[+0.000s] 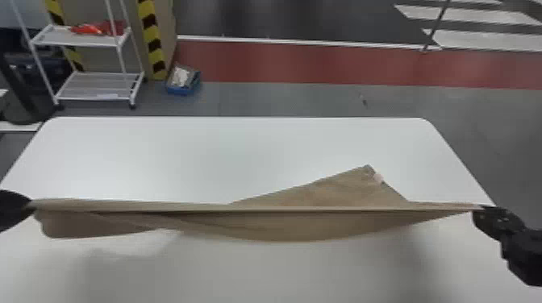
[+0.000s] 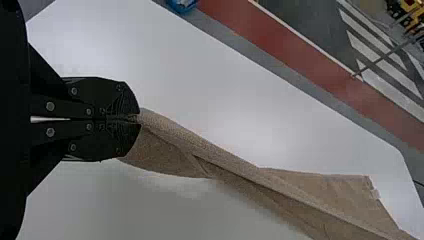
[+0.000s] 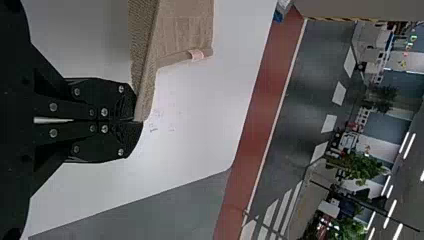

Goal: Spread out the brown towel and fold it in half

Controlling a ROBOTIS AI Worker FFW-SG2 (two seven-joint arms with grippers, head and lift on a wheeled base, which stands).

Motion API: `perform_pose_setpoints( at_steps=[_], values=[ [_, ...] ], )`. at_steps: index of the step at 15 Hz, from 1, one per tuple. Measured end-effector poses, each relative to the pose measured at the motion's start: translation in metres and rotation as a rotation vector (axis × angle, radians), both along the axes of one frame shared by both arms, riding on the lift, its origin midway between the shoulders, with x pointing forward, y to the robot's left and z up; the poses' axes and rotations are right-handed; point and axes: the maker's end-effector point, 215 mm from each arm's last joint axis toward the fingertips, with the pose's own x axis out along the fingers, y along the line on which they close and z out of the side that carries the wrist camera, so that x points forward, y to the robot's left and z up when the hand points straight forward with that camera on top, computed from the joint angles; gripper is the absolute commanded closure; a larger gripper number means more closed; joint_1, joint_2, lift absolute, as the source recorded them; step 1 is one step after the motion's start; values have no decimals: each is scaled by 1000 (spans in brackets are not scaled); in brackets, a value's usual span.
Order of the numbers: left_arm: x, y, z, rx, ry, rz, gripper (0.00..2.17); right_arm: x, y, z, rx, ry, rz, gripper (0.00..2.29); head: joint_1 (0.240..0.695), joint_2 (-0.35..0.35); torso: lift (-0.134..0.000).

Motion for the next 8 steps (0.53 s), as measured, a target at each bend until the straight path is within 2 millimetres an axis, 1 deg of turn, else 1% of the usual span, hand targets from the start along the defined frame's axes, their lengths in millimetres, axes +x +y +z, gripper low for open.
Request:
perform_pose_setpoints(
  at_steps=[2,3,4,5,6,8],
  values=[
    [2,5,10,-22,-18,7,1325,-2,-11,5,11,-16,-47,1325,695,-110,-128],
    [1,5,15,-36,-16,1,1247,-4,-19,8,18,-26,-80,1325,695,-115,-128],
    [-3,3,14,-44,2,-15,1031,-6,-23,9,23,-27,-99,1325,695,-136,-128],
    [-8,-4,8,-43,30,-38,890,-8,-24,8,29,-23,-105,1325,695,-147,-128],
    [-14,-11,-4,-38,62,-57,886,-8,-22,6,35,-18,-100,1325,695,-156,-128],
    [-27,-27,-47,-20,154,-89,890,-9,-18,2,43,-7,-95,1325,695,-174,-128]
  ],
)
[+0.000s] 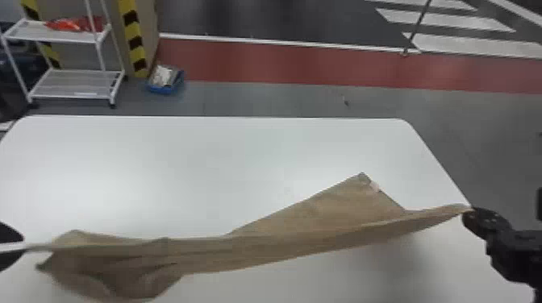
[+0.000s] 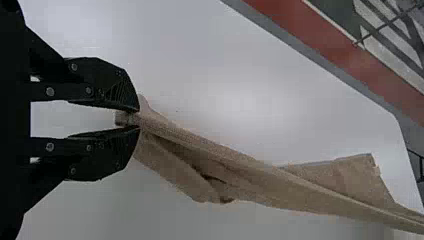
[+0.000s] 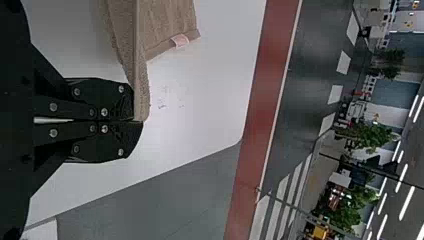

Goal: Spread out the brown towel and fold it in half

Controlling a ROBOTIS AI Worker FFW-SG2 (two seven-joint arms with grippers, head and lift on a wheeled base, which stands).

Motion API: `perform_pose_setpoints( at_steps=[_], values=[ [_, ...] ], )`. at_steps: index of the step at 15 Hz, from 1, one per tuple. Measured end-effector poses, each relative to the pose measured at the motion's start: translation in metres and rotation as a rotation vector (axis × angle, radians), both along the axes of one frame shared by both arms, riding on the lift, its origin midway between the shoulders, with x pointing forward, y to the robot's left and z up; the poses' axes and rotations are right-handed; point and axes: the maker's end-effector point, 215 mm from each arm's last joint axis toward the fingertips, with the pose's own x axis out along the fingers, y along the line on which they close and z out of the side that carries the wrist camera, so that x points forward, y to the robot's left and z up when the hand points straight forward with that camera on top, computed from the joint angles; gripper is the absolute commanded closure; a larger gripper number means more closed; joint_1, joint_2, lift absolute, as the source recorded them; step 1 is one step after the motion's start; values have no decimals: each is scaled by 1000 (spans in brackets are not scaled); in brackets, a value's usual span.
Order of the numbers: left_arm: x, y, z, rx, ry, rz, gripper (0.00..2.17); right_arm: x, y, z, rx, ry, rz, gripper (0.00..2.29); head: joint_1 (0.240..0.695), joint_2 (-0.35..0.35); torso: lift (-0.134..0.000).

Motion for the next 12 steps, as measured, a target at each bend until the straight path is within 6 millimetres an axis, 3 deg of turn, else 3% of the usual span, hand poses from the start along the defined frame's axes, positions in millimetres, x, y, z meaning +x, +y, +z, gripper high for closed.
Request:
perform_pose_setpoints(
  at_steps=[2,3,4,5,6,8,10,12],
  values=[
    [-8,-8,-31,18,53,-14,940,-1,1,-1,0,5,1,1325,695,-193,-128],
    [-10,-10,-38,22,68,-20,1366,-1,1,-1,-1,6,2,1325,695,-196,-128],
    [-12,-10,-41,24,76,-25,1521,-2,2,-2,-1,7,3,1325,695,-197,-128],
    [-12,-10,-42,28,79,-28,1521,-2,2,-1,0,7,5,1325,695,-197,-128],
    [-13,-9,-42,32,81,-29,1494,-2,3,0,0,6,7,1325,695,-195,-128],
    [-20,-7,-47,43,89,-36,927,-3,0,3,-3,3,4,1325,695,-197,-128],
    [-36,-8,-57,50,118,-52,586,-2,-2,5,-5,0,3,1325,695,-205,-128],
    [-50,-18,-65,40,138,-69,586,1,-1,6,-1,-4,4,1325,695,-226,-128]
  ],
)
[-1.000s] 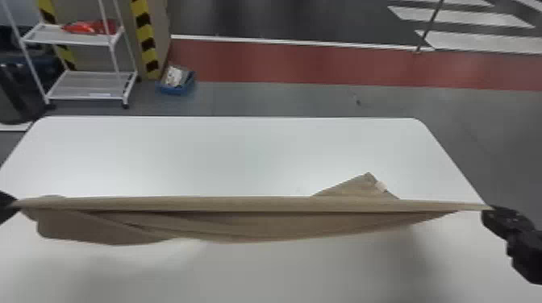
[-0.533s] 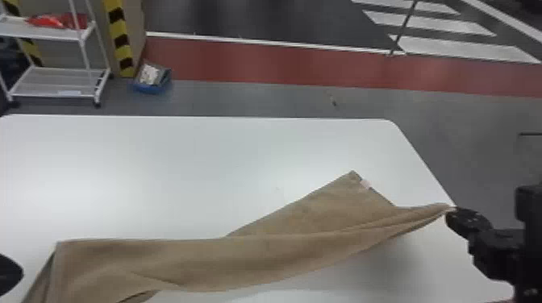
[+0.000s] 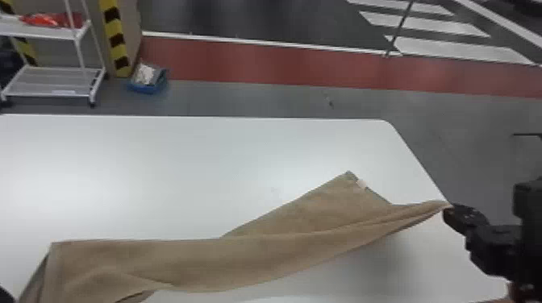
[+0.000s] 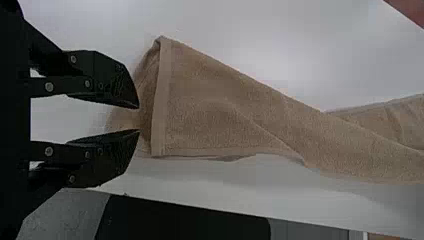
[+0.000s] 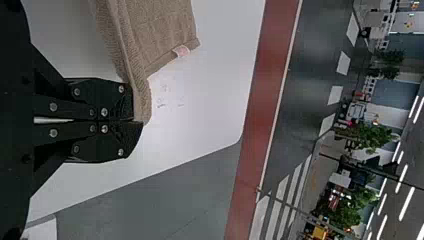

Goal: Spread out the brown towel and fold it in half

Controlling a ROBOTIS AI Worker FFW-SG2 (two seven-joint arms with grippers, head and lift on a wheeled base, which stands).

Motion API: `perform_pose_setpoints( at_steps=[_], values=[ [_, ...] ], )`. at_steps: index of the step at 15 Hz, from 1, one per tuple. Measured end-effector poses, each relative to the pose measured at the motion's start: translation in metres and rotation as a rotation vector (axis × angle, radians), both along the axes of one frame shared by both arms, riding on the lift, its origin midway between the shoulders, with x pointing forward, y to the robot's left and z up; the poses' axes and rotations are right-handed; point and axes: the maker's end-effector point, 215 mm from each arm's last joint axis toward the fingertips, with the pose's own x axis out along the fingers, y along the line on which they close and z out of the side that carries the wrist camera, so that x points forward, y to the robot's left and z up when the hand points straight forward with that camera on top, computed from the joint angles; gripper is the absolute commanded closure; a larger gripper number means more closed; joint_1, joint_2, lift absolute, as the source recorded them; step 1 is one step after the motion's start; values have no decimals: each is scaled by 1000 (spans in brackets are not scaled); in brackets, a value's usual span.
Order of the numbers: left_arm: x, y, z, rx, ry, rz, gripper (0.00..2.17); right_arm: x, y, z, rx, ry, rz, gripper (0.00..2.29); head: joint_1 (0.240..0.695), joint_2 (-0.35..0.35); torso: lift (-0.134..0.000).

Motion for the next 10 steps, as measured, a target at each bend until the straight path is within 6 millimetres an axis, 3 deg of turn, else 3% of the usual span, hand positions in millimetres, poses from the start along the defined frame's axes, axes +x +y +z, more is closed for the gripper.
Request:
perform_pose_setpoints(
  at_steps=[6,10],
  values=[
    [7,-53,-8,-73,-76,8,596,5,6,-3,11,0,8,1325,695,-291,-128],
    [1,-68,-22,-74,-36,-15,599,4,2,-4,11,2,0,1325,695,-327,-128]
  ],
)
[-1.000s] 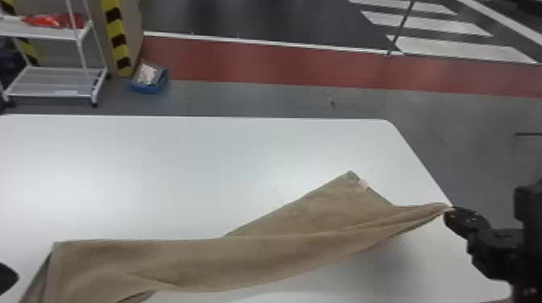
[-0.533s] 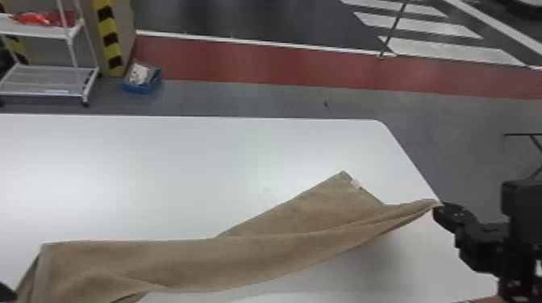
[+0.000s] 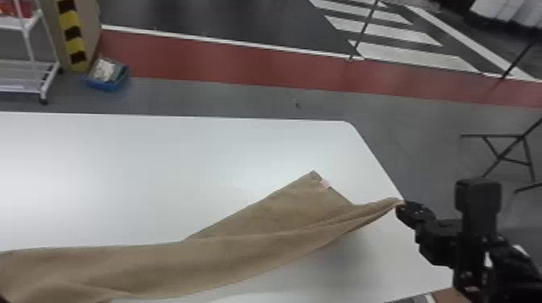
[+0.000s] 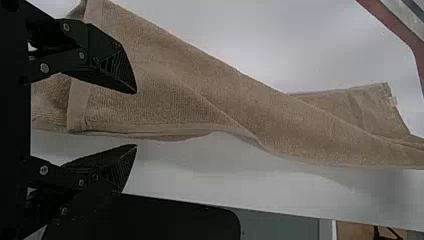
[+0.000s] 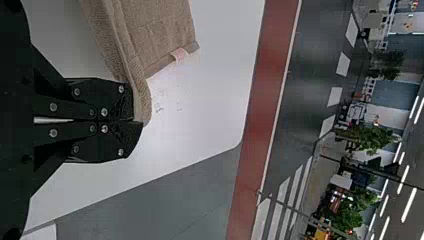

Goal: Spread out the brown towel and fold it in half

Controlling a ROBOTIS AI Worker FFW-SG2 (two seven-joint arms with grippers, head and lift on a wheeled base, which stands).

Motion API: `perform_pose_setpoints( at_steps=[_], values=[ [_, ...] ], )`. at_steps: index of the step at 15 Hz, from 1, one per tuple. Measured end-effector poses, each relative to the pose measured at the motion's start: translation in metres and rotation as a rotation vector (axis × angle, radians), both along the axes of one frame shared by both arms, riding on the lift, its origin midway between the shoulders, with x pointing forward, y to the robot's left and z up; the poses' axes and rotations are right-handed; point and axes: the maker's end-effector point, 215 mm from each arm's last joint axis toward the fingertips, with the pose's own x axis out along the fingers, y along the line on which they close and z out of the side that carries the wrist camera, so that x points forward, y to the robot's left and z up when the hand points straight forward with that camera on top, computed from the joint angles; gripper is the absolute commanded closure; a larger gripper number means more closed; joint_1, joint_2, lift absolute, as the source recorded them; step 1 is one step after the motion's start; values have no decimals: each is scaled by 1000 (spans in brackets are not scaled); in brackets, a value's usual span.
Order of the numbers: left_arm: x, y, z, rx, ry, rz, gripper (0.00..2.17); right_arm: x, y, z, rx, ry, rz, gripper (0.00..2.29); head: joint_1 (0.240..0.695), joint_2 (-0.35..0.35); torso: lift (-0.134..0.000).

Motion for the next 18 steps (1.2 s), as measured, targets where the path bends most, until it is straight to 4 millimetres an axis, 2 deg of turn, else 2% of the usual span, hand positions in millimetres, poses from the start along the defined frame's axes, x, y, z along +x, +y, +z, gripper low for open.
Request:
perform_pose_setpoints(
  at_steps=[6,7,11,18],
  values=[
    [14,21,-10,37,5,34,603,3,1,-1,6,-1,-2,1325,695,-287,-128],
    [15,24,-13,40,10,38,724,3,2,-2,7,-2,-2,1325,695,-282,-128],
    [12,33,-25,61,39,42,724,1,0,-3,13,0,-4,1325,695,-271,-128],
    [2,43,-12,59,57,30,724,5,-1,-5,19,-1,-7,1322,695,-260,-128]
  ],
)
